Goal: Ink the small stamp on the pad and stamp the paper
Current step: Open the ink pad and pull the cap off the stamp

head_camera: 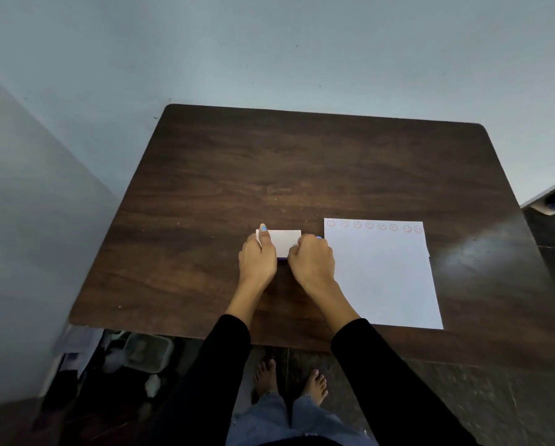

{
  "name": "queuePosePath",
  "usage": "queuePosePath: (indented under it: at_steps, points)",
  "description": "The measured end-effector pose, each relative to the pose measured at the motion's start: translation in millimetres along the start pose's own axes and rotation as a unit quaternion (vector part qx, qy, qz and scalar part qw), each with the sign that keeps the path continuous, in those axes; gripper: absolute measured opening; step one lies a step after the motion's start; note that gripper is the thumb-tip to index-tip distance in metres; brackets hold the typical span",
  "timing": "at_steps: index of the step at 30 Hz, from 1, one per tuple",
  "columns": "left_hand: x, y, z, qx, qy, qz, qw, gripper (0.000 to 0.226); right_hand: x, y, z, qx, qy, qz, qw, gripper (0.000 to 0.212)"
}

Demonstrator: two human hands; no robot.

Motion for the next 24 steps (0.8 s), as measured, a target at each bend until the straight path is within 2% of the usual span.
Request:
queuePosePath:
  at_steps: [4, 9, 14, 24]
  points:
    - [19.1, 4.1, -1.8, -0.005, -0.027, -0.041, 0.999, 0.053, 3.1, -1.2, 17.8, 0.040, 0.016, -0.007, 0.999, 0.019]
    - [52.3, 16.3, 16.1, 0.022, -0.051, -0.116, 0.992, 0.052, -19.7, -7.1, 52.4, 0.099, 0.055, 0.064, 0.991, 0.024]
    - [67.1, 26.1, 33.0, 0.059, -0.053, -0.143, 0.987, 0.053, -46.5, -11.4, 74.0, 0.107, 0.062, 0.116, 0.985, 0.027]
    - [71.2, 28.5, 50.2, 0.083, -0.011, -0.166, 0.983, 0.051, -69.7, -18.0, 74.5, 0.106, 0.048, 0.130, 0.985, 0.034]
Point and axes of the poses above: each hand's wrist, its own y-axis towards the middle knuckle, its own x-axis out of the back of the hand, z = x × y, the point moved 6 cm from there along y, towards the middle knuckle, and after that the axes turned 8 degrees about -z, right-handed, at the moved point
